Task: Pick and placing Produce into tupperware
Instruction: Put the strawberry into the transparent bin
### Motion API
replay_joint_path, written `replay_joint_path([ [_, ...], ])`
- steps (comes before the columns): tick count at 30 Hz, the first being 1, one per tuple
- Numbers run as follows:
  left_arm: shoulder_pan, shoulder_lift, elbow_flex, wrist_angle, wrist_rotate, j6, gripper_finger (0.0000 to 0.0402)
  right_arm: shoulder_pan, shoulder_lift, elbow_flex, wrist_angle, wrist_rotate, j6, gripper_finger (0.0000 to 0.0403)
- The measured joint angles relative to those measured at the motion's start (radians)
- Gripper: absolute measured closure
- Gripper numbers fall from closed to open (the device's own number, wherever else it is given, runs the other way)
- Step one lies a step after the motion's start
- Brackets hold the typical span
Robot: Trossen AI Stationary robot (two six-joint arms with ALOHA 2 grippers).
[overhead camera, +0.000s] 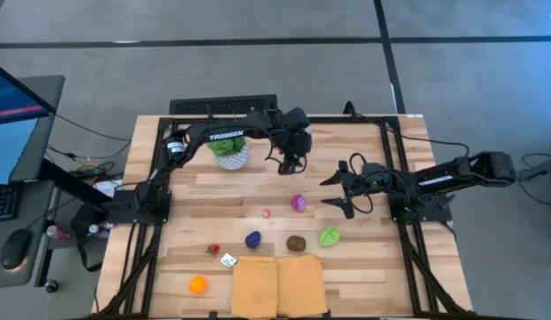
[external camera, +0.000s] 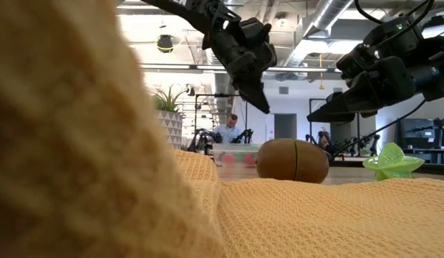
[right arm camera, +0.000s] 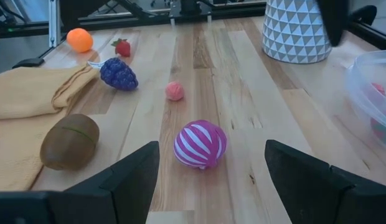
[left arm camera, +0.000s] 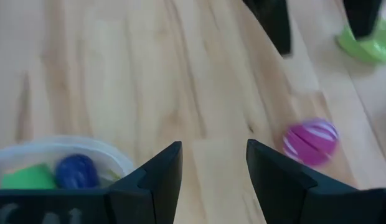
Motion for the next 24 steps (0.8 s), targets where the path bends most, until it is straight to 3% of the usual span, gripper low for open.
replay_joint_path([
  [5,-0.043,0.000,-0.002,-0.121,0.022,0.051,0.0232,0.000,0.000,0.000,0.000,0.000,0.000,0.0088],
  [11,-0.095,0.001,-0.002,-0.140,0.096,0.075,0.0232,0.000,0.000,0.000,-0.010,0.000,0.000,0.0088],
  [24,-0.207,0.001,-0.002,-0.273,0.084,0.091,0.0232,0.000,0.000,0.000,-0.076,0.000,0.020,0.0088],
])
